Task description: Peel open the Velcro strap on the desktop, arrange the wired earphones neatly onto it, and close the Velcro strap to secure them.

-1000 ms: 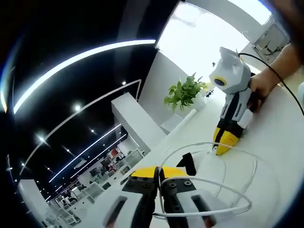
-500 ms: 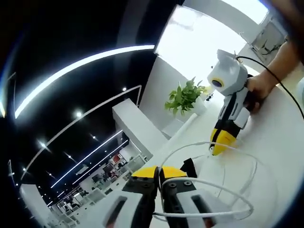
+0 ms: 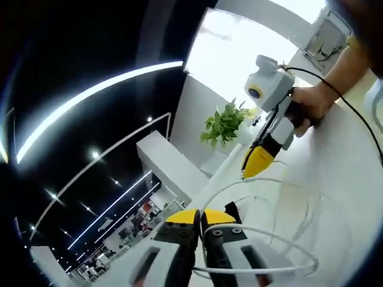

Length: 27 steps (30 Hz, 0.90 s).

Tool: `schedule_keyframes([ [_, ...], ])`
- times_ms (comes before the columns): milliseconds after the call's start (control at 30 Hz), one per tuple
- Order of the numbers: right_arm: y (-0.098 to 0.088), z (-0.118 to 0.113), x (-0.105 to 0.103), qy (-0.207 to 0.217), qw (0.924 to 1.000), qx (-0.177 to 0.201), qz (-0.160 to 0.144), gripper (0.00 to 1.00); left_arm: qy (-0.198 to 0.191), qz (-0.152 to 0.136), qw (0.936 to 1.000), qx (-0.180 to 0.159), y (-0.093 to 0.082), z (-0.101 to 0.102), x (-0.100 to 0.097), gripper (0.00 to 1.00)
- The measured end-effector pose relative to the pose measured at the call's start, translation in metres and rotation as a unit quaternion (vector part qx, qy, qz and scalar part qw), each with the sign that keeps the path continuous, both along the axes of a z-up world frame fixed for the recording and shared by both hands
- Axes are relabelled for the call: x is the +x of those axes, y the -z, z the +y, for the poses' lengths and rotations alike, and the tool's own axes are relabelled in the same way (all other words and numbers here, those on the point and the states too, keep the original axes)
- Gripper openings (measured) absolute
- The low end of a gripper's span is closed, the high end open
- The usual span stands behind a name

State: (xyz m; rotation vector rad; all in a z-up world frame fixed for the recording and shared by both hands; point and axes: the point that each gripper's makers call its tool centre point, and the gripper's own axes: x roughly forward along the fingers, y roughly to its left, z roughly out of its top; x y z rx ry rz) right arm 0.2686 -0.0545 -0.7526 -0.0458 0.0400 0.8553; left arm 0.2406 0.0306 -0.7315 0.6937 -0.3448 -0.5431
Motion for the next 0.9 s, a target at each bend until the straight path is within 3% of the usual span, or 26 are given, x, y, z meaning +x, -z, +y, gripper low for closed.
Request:
schedule_keyframes([
  [133, -0.005, 0.004, -0.003, -0.005, 0.9999, 0.01, 0.0, 0.14, 0.007, -0.003, 0.9997, -0.021, -0.006, 0.001, -0.008, 0.06],
  [433, -0.024, 0.022, -0.018, -0.03, 0.9993, 0.019, -0.015, 0.14, 0.014, -0.024, 0.9996, -0.004, 0.001, -0.001, -0.021, 0.06],
  [733, -0.047, 0.048, -0.039, -0.063, 0.9971, 0.018, -0.039, 0.14, 0.027, -0.033, 0.9986, -0.031, -0.006, 0.002, -0.026, 0.06],
  [900, -0.06, 0.064, -0.043, -0.078, 0.9956, 0.022, -0.046, 0.14, 0.024, -0.042, 0.9986, -0.023, -0.006, 0.001, -0.027, 0.06],
])
